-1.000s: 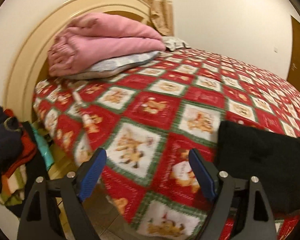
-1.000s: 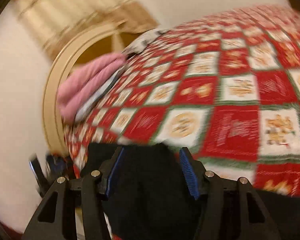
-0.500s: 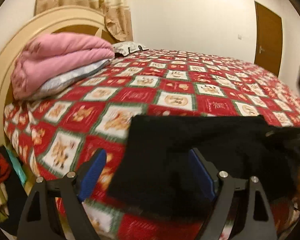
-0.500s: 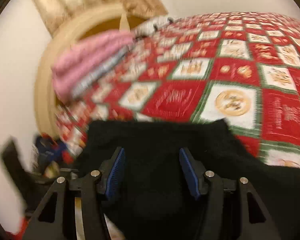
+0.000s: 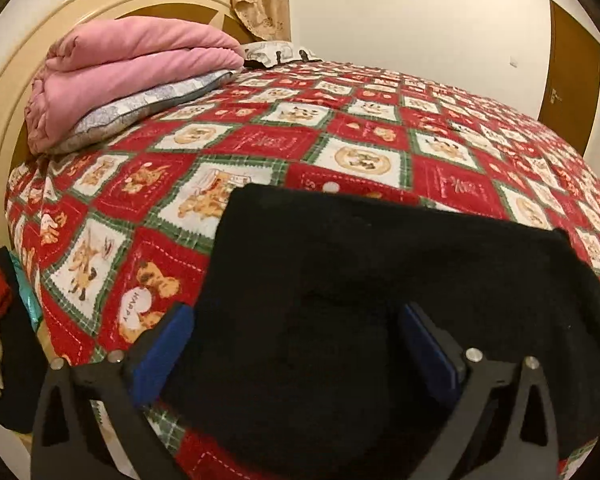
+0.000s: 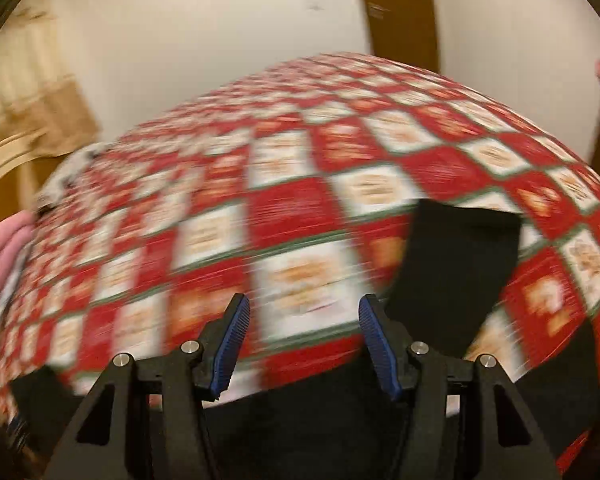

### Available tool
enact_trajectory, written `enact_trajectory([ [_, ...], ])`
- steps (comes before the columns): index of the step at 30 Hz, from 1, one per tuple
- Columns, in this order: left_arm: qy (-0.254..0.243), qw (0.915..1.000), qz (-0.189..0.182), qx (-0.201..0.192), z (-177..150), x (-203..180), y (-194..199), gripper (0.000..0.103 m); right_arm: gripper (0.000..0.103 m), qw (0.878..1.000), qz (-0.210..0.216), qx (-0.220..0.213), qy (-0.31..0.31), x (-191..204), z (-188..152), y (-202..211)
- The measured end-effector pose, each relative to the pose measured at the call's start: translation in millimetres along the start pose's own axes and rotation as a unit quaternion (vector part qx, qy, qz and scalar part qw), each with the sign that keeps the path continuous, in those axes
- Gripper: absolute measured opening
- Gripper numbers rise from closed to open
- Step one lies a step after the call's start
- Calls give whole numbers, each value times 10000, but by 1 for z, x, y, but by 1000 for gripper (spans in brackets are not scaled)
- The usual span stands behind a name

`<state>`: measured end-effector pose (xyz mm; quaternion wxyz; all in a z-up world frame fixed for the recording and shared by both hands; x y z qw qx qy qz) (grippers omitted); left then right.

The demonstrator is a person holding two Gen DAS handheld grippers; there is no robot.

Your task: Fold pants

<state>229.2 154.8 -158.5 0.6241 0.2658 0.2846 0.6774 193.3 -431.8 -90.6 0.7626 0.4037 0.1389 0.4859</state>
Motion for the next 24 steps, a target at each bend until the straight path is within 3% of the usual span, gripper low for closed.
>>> enact_trajectory([
  [4, 50, 9999, 124, -15, -1, -2, -1, 103, 59, 9989, -287, 357, -120, -43, 15, -38],
  [5, 70, 9999, 136, 0, -1, -2, -1, 103, 59, 9984, -330, 461, -92, -45, 17, -48],
  [7, 76, 9998, 152, 41, 0, -3, -1, 103, 59, 9946, -856, 583, 58, -51, 21, -63],
  [11, 84, 9998, 175, 92, 1, -4, -3, 103, 60, 9902, -1145, 698, 391, -45, 21, -72],
  [12, 83, 9998, 180, 92, 1, -4, -3, 103, 58, 9909, -1091, 728, 307, -47, 22, -71],
  [13, 84, 9998, 183, 95, 1, -4, -3, 103, 46, 9914, -1042, 754, 226, -49, 21, -70],
  [14, 86, 9997, 186, 102, 1, -4, -3, 103, 27, 9915, -1027, 777, 163, -53, 22, -67],
  [16, 87, 9997, 182, 116, 0, -4, -2, 103, 9, 9940, -772, 771, -82, -62, 20, -56],
  [19, 79, 9997, 171, 136, 1, -3, -3, 103, 7, 9962, 113, 423, -758, -77, 13, -17],
  [22, 81, 9997, 169, 142, 1, -3, -3, 103, 7, 9922, 595, -245, -1066, -96, -3, 46],
  [24, 89, 9997, 173, 144, 1, -3, -3, 103, 7, 9861, 765, -444, -1409, -113, -20, 74],
])
Point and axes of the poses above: each gripper's, at about its wrist camera, not at the fingertips, and y roughly against the way its jaws point, x to its left, z to its top, the point moved 6 cm from there along -y, roughly the way its jaws point, and after that the axes turned 2 degrees about x, right-handed, at the moved point
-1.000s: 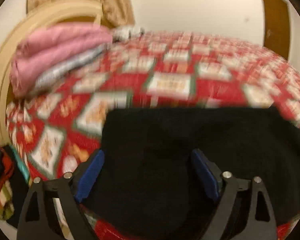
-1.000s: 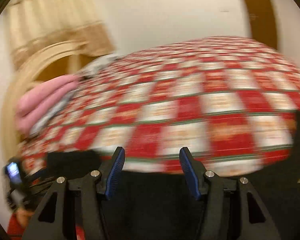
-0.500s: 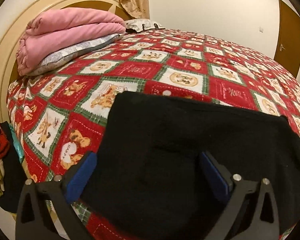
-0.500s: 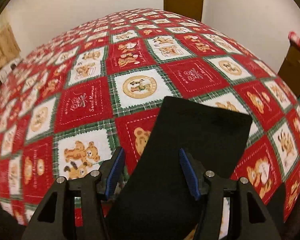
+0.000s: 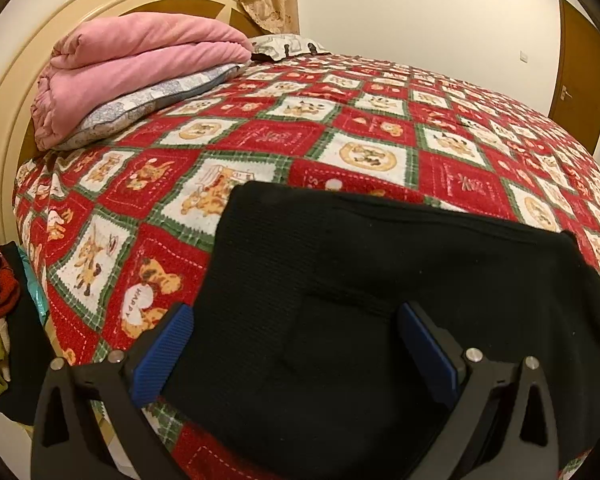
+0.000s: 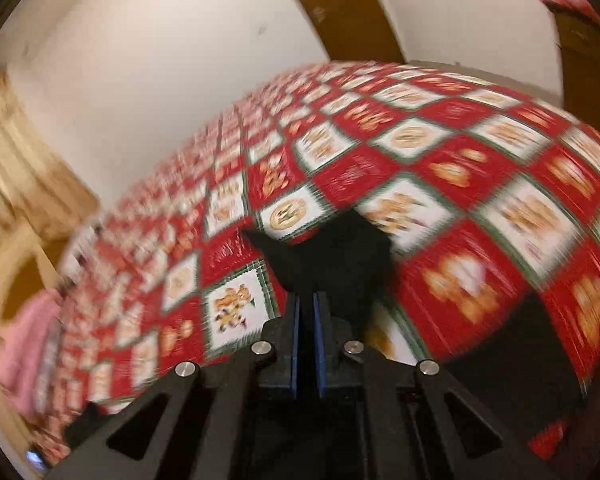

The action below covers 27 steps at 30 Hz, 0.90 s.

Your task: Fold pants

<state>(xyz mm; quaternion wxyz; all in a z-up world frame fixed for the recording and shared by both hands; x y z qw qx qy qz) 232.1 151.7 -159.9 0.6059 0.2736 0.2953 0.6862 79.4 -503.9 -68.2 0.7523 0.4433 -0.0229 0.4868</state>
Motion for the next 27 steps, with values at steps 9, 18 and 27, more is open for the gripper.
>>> enact_trajectory([
  [9, -8, 10000, 14, 17, 0, 1, -1, 103, 7, 9891, -677, -81, -1304, -132, -67, 72],
  [18, -63, 9998, 101, 147, 4, -1, 1, 103, 44, 9840, -762, -496, -1529, -168, -46, 116],
  [27, -691, 9953, -392, -560, 4, -44, 63, 103, 48, 9993, -310, 197, -22, -86, -69, 94],
])
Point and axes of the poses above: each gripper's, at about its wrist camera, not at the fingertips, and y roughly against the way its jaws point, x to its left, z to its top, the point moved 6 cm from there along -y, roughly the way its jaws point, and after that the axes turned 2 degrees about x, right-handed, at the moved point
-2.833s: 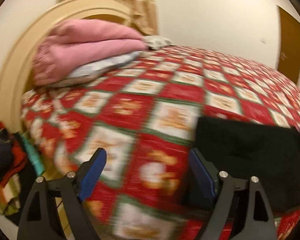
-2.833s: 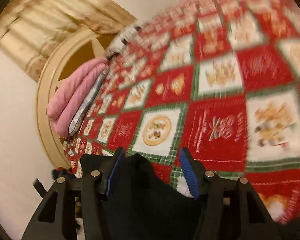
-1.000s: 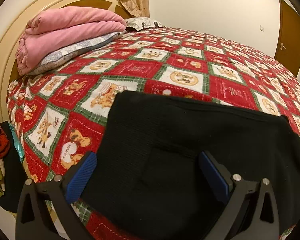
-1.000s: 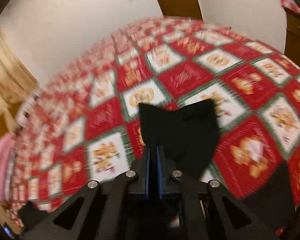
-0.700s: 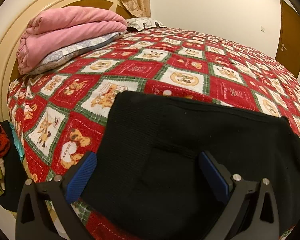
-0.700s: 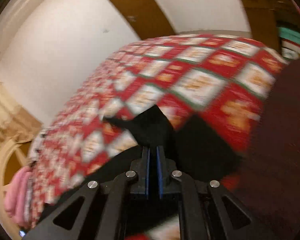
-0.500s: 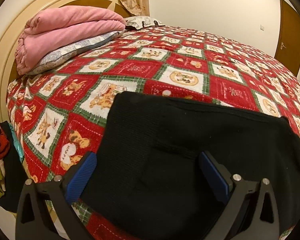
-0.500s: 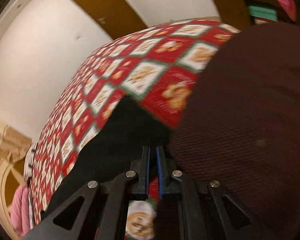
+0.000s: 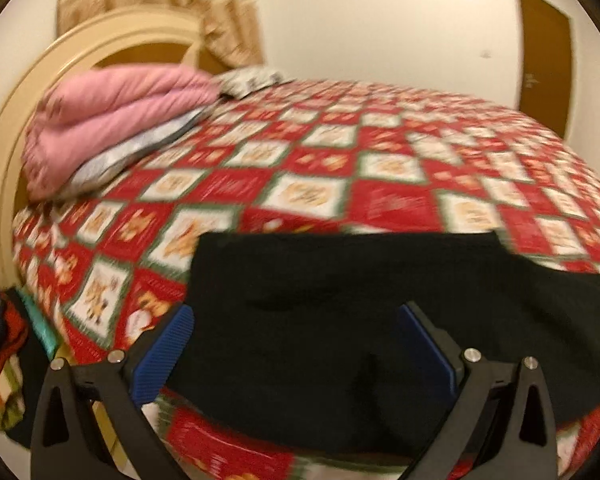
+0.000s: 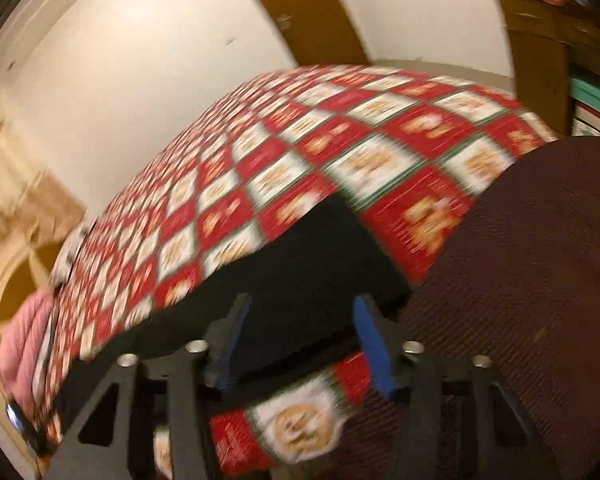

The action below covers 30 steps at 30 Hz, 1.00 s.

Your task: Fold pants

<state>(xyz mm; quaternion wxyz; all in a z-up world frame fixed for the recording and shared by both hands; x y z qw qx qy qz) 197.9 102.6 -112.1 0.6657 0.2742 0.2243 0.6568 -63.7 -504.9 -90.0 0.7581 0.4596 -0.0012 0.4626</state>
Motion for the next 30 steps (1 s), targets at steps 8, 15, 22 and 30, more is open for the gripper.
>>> enact_trajectory([
  [8, -782, 9852, -1507, -230, -6, -102, 41, 103, 49, 9984, 67, 509, -227, 19, -39, -41],
  [15, -1339, 9693, -2063, -33, -34, -161, 58, 103, 49, 9966, 75, 752, -331, 27, -43, -61],
  [22, -1536, 9639, -2172, -48, -46, -173, 71, 103, 30, 9952, 82, 727, -648, 25, -44, -83],
  [30, -1616, 9615, -2223, 46, -52, -180, 69, 103, 5, 9979, 198, 563, -255, 31, -40, -61],
])
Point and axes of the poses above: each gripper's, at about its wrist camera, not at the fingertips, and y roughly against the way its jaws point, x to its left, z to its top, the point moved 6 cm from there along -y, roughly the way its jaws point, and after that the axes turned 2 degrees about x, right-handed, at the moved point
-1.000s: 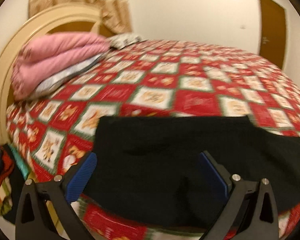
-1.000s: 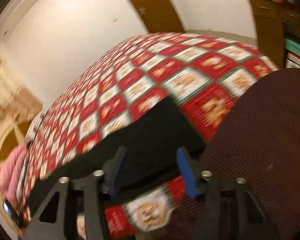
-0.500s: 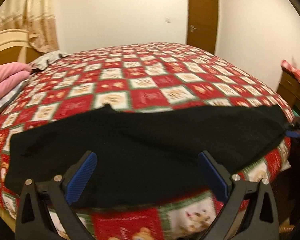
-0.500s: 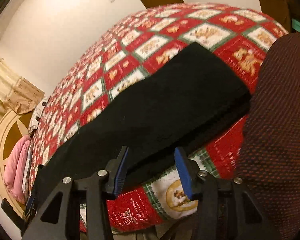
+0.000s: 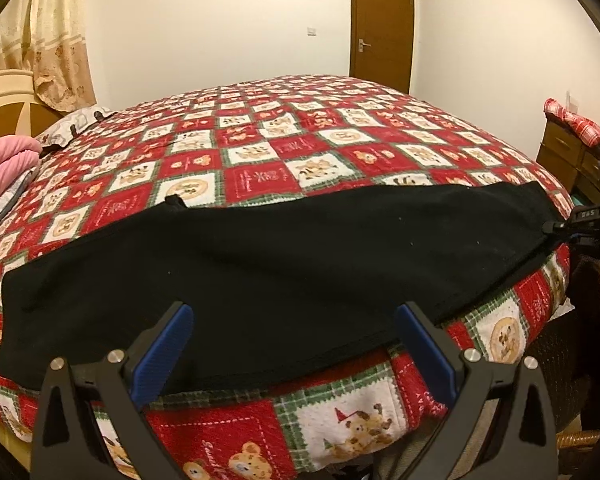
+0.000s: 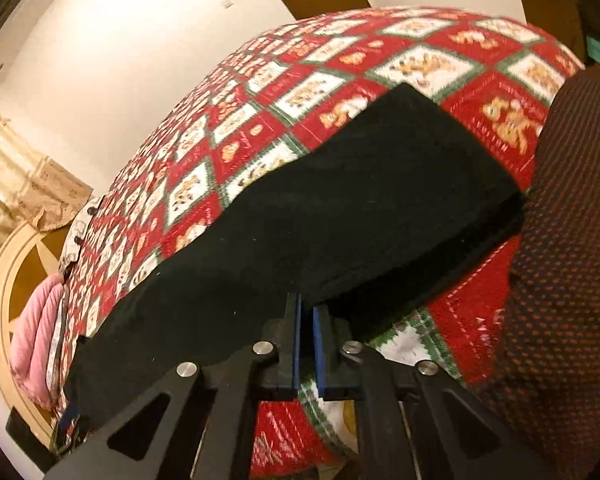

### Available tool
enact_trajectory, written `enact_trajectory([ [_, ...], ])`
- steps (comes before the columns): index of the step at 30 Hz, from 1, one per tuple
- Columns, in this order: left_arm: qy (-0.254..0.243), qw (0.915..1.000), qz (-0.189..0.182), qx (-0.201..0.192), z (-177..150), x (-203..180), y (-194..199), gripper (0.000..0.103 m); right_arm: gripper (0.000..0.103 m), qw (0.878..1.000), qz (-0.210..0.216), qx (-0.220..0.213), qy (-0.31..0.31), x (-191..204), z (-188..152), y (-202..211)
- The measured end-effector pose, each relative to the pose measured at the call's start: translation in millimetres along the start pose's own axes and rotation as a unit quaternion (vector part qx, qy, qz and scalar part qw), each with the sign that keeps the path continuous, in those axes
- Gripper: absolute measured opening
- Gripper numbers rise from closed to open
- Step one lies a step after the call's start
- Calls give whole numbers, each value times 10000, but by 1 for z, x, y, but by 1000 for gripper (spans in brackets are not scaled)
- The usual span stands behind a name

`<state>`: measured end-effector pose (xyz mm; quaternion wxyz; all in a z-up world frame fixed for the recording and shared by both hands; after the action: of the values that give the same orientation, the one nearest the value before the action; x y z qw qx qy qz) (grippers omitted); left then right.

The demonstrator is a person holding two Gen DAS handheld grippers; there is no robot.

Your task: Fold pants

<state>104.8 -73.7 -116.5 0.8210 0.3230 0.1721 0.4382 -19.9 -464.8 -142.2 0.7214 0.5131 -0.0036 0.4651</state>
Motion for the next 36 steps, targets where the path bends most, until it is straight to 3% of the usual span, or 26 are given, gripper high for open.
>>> enact_trajectory([
  [4, 20, 10000, -3, 5, 0, 0, -1, 103, 3, 9999, -104, 33, 112, -2, -3, 15],
  [9, 83, 10000, -28, 19, 0, 0, 0, 103, 3, 9984, -534, 164, 97, -21, -13, 12],
  [11, 54, 10000, -34, 27, -1, -2, 0, 103, 3, 9999, -115, 91, -76, -21, -11, 15],
  [14, 3, 10000, -19, -35, 0, -3, 2, 103, 3, 9972, 604, 312, -305, -8, -10, 13],
  [21, -204, 9994, -268, -99, 0, -24, 3, 103, 4, 9964, 564, 542, -321, -3, -24, -10],
  [28, -621, 9939, -913, 50, 9, -75, 0, 103, 5, 9943, 855, 330, -552, -8, -23, -9],
  [30, -641, 9916, -1119, 127, 15, -91, -3, 103, 10, 9938, 920, 244, -574, -8, -20, -6],
  [32, -637, 9893, -1292, 227, 18, -104, -6, 103, 42, 9926, 1044, 144, -599, -8, -17, -1],
  [34, -673, 9880, -1351, 315, 15, -113, -8, 103, 59, 9919, 1135, -16, -576, -4, -12, 5],
  [36, -769, 9871, -1353, 383, 11, -121, -10, 103, 60, 9946, 878, -154, -525, -3, -7, 7],
])
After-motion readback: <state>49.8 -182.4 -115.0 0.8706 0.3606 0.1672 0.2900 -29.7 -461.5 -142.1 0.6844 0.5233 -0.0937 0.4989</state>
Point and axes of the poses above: each gripper's, at about its wrist camera, not at the fingertips, and y roughly against the way its jaws point, x to its left, z to its top, the point moved 6 cm from there along -y, roughly the way its jaws point, and after that the axes turned 2 degrees about x, right-handed, at the moved point
